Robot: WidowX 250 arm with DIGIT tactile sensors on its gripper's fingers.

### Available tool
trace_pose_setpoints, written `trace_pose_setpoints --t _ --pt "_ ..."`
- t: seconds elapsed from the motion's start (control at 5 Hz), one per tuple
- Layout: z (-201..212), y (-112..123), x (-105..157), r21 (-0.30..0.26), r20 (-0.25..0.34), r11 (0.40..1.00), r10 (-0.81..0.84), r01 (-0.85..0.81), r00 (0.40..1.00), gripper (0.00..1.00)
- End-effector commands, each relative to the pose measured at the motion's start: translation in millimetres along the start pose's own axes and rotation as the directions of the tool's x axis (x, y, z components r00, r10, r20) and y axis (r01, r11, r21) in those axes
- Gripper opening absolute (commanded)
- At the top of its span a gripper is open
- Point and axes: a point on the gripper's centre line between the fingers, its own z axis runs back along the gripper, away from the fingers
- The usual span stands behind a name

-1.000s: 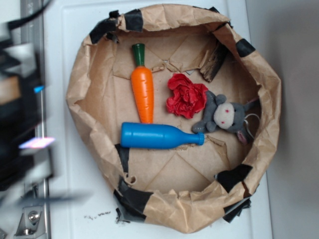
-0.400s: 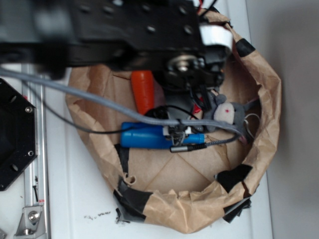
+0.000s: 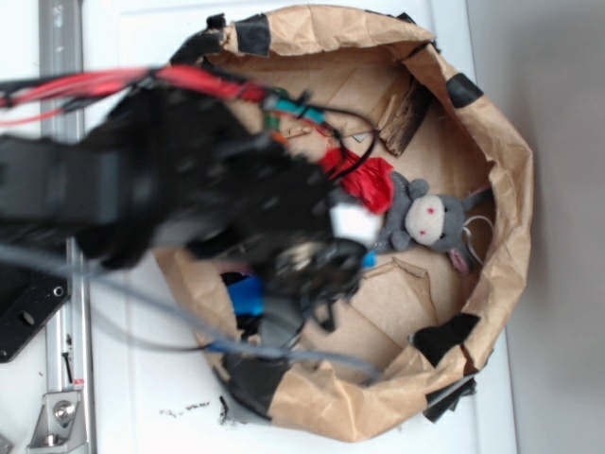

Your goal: Grab the blue bottle.

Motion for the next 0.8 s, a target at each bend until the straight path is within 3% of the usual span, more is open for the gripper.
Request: trace_pose_setpoints --t 0.0,0.2,0.4,0.6 --pt "-25.5 -11.5 -9.6 0.089 -0.024 0.995 -0.032 0.034 0.999 0.00" --pt "0.5 7.0 1.9 0.158 0.006 0.987 0.032 -0.033 0.999 0.00" --pt "55.6 23.0 14.7 0.202 0.136 0.977 0.036 -0.064 0.990 0.00" --pt "111.2 45.0 2.0 0.240 0.147 0.927 0.258 -0.287 0.955 0.00"
